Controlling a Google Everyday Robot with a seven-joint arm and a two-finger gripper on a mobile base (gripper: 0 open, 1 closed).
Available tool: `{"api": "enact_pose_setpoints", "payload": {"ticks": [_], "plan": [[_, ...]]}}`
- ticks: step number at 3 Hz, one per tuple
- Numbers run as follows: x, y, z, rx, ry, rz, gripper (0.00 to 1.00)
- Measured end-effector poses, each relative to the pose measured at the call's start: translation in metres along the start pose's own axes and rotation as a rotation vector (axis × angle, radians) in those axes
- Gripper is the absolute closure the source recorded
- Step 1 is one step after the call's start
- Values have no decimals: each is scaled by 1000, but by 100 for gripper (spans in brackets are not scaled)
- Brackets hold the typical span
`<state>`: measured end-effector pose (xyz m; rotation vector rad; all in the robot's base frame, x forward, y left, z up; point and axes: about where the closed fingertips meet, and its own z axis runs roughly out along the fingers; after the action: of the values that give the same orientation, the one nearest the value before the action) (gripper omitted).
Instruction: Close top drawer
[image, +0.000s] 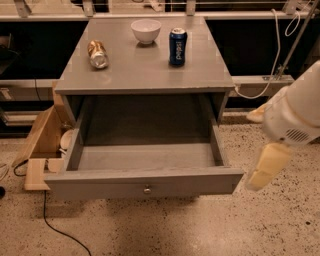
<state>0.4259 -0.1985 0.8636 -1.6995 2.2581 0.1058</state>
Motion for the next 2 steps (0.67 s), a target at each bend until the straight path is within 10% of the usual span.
{"api": "enact_pose_setpoints", "payload": {"ticks": [2], "plan": [[3, 34, 83, -67, -45, 40, 0]]}}
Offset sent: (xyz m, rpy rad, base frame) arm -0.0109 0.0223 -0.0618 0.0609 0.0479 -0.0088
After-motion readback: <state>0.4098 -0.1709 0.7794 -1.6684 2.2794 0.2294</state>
